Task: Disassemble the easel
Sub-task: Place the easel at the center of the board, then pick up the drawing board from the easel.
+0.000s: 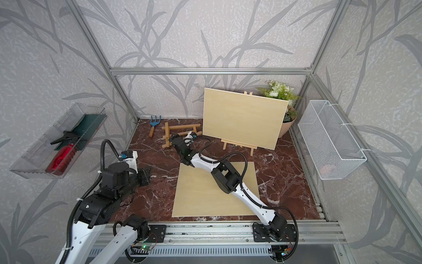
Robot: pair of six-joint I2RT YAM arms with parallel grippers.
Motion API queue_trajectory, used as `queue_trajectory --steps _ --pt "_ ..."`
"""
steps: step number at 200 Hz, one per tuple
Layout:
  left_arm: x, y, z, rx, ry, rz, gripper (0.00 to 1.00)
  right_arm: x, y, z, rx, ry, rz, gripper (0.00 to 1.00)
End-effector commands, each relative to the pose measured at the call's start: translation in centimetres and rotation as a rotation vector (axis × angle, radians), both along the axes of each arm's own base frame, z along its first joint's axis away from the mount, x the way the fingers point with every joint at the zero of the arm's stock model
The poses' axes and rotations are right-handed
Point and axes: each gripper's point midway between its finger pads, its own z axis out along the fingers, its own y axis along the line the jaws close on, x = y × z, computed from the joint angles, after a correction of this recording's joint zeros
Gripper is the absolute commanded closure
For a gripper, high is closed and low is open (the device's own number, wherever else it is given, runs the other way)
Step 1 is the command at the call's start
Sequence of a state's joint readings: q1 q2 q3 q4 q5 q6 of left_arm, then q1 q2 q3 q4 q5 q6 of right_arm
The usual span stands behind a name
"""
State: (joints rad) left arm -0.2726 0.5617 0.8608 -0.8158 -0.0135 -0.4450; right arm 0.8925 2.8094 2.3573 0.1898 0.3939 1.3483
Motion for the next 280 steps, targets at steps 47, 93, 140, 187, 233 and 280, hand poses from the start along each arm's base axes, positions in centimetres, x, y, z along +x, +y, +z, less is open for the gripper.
queue_trajectory --steps 47,93,140,187,233,280 --pt "-0.5 0.2 0.1 0.014 -0.014 -0.001 0.75 -3.5 -0.2 1.3 -0.232 -0.038 0.122 0.01" --pt "-0.7 0.3 0.4 0.013 -0.027 0.001 0.69 -5.8 0.5 7.5 -0.304 -0.192 0.219 0.01" --pt "-1.2 0.4 1.1 0.004 -0.063 -0.001 0.63 -10.8 -0.5 14.5 -0.423 -0.387 0.355 0.01" --pt "-1.6 0.3 1.8 -0.012 -0.111 -0.014 0.55 -16.1 -7.4 20.1 -0.579 -0.623 0.434 0.01" --pt "-2.1 0.1 2.8 -0.030 -0.173 -0.037 0.40 -19.7 -14.5 21.4 -0.603 -0.677 0.555 0.01" --pt "-1.8 -0.7 2.6 -0.039 -0.168 -0.078 0.14 -20.3 -24.6 19.3 -0.685 -0.572 0.414 0.01"
